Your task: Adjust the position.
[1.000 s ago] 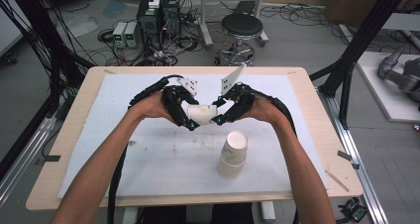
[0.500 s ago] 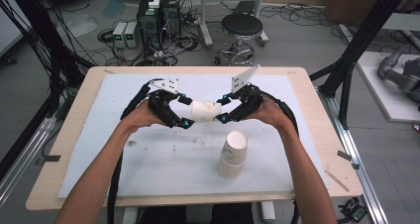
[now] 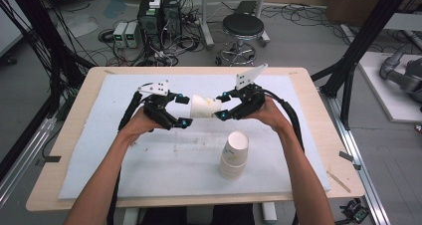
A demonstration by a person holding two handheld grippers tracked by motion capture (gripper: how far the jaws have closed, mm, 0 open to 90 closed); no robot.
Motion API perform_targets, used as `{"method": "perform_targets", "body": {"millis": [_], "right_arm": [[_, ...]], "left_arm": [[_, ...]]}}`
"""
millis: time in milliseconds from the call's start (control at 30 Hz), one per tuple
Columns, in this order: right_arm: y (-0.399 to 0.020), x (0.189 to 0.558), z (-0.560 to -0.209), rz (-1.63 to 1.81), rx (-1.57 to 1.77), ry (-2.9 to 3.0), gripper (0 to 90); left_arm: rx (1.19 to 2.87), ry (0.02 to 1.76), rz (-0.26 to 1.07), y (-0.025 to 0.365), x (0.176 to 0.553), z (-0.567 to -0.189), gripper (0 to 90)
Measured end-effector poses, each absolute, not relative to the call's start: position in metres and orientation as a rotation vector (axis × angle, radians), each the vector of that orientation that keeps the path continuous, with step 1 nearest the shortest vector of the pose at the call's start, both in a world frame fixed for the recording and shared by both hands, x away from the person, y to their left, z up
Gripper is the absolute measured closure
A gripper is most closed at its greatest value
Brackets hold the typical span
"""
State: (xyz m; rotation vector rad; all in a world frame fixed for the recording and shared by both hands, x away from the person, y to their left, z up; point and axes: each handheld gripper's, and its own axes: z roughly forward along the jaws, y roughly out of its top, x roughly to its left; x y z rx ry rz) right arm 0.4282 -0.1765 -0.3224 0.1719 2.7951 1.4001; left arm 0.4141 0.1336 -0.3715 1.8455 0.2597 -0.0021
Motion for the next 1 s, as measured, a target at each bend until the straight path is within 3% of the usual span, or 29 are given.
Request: {"method": "perform_targets", "body": {"millis": [1000], "right_arm": [[-0.180,0.433,-0.324,1.643,0.129,2.706,38.1]], "left_arm": [[1.671,0.239,-0.017,0.122,0.416,-0.368,7.0]]}}
